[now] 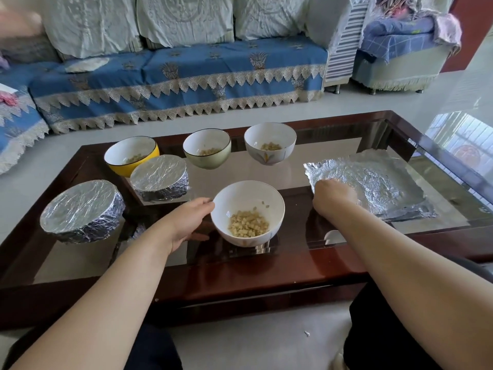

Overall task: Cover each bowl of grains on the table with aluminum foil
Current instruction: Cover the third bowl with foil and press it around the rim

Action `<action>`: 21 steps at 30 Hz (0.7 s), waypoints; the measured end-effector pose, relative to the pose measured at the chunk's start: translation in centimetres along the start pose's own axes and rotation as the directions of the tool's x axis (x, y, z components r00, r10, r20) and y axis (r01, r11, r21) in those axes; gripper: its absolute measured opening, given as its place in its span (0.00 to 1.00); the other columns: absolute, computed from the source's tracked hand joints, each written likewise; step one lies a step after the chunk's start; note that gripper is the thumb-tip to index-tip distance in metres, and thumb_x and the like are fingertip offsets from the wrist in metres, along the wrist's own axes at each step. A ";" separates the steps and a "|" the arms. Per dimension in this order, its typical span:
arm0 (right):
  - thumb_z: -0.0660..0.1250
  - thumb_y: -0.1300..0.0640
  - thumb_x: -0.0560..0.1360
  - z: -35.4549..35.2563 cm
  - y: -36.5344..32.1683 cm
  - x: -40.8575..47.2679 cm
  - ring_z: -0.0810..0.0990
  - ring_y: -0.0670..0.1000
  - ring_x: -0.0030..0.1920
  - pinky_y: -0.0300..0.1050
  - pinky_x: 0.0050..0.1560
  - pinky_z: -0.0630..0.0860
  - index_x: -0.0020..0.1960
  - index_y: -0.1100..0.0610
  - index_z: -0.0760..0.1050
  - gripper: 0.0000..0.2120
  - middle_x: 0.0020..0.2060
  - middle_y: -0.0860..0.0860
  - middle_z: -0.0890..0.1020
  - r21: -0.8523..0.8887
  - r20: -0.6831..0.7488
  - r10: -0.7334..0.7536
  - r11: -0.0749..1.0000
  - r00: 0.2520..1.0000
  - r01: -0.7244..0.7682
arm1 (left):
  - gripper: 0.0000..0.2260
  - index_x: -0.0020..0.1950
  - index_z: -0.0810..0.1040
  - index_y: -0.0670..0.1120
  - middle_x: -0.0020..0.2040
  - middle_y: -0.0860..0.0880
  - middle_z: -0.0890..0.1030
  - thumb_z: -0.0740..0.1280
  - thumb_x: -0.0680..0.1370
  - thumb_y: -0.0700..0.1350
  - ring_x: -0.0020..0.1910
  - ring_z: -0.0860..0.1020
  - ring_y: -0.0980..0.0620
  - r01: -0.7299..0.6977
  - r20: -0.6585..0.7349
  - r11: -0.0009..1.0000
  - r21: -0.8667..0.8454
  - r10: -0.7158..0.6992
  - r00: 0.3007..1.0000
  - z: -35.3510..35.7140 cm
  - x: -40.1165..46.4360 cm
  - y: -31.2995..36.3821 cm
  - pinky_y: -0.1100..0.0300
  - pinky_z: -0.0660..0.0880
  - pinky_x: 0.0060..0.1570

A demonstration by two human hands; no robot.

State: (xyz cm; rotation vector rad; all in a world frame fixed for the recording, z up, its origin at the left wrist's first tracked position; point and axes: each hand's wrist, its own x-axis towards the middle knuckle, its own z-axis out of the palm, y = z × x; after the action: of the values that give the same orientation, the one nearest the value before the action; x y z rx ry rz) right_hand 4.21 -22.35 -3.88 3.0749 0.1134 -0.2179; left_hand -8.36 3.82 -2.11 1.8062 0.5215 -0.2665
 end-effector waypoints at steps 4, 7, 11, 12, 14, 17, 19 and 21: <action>0.58 0.63 0.77 -1.8 -0.1 -0.5 0.77 0.62 0.58 0.49 0.46 0.72 0.62 0.62 0.72 0.14 0.59 0.59 0.77 0.177 -0.172 0.069 0.983 0.983 -0.038 | 0.14 0.66 0.75 0.50 0.62 0.56 0.76 0.59 0.84 0.51 0.62 0.72 0.57 -0.251 -0.255 0.950 0.184 0.293 0.921 0.3 -0.1 0.4 0.61 0.68 0.63; 0.58 0.58 0.79 -3.4 -0.4 -1.8 0.74 0.59 0.59 0.49 0.48 0.70 0.59 0.62 0.73 0.12 0.57 0.58 0.77 0.235 -0.410 -0.022 0.964 0.912 0.128 | 0.13 0.63 0.77 0.50 0.58 0.59 0.78 0.57 0.84 0.52 0.58 0.74 0.61 -0.434 -0.383 0.861 0.265 0.507 0.772 0.6 -0.9 1.1 0.73 0.67 0.52; 0.62 0.55 0.79 -3.7 -2.2 -5.4 0.78 0.57 0.46 0.45 0.39 0.70 0.50 0.59 0.76 0.08 0.45 0.54 0.80 0.138 -0.654 -0.302 0.854 0.693 0.502 | 0.25 0.62 0.75 0.53 0.52 0.58 0.83 0.51 0.79 0.68 0.48 0.78 0.66 -0.563 -0.335 0.812 0.153 0.579 0.743 1.4 -1.8 2.0 0.64 0.73 0.53; 0.64 0.56 0.78 -3.5 -2.9 -6.4 0.79 0.57 0.41 0.44 0.36 0.68 0.47 0.59 0.77 0.07 0.41 0.54 0.80 0.077 -0.685 -0.389 0.802 0.615 0.593 | 0.29 0.62 0.73 0.55 0.50 0.56 0.83 0.49 0.75 0.73 0.45 0.77 0.68 -0.565 -0.260 0.820 0.090 0.567 0.781 1.7 -2.1 2.1 0.67 0.73 0.52; 0.63 0.57 0.76 -2.9 -4.5 -8.1 0.78 0.56 0.34 0.45 0.30 0.71 0.43 0.60 0.76 0.07 0.35 0.53 0.79 -0.024 -0.701 -0.533 0.681 0.473 0.732 | 0.39 0.63 0.70 0.57 0.51 0.57 0.82 0.50 0.65 0.82 0.45 0.76 0.68 -0.519 -0.146 0.855 0.004 0.514 0.846 2.6 -2.8 2.1 0.69 0.71 0.52; 0.59 0.57 0.76 -1.6 -6.5 -9.8 0.75 0.55 0.31 0.49 0.30 0.73 0.42 0.60 0.75 0.09 0.33 0.53 0.76 -0.113 -0.678 -0.649 0.556 0.345 0.823 | 0.30 0.66 0.69 0.56 0.54 0.61 0.79 0.60 0.72 0.72 0.54 0.77 0.62 -0.425 -0.134 0.904 0.052 0.428 0.894 3.8 -2.8 1.6 0.62 0.72 0.56; 0.58 0.55 0.77 -1.0 -7.2 -10.7 0.76 0.56 0.33 0.49 0.33 0.74 0.44 0.59 0.76 0.11 0.33 0.53 0.77 -0.065 -0.651 -0.676 0.504 0.346 0.861 | 0.16 0.63 0.70 0.54 0.51 0.61 0.78 0.68 0.78 0.55 0.51 0.78 0.60 -0.386 -0.253 0.917 0.101 0.399 0.881 3.9 -2.6 1.5 0.60 0.72 0.52; 0.59 0.47 0.78 -1.0 -7.3 -11.3 0.78 0.51 0.38 0.46 0.38 0.73 0.50 0.56 0.77 0.15 0.37 0.49 0.80 0.143 -0.613 -0.649 0.469 0.450 0.872 | 0.13 0.63 0.72 0.50 0.48 0.57 0.78 0.67 0.79 0.46 0.49 0.78 0.54 -0.323 -0.327 0.932 0.167 0.361 0.873 3.4 -2.3 1.5 0.60 0.69 0.48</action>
State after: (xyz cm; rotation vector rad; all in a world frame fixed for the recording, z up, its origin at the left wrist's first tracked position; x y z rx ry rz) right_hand -7.34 -15.85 -1.66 3.0902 1.8084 0.6211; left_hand -9.37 -0.22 -0.81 2.0272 0.4279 0.2884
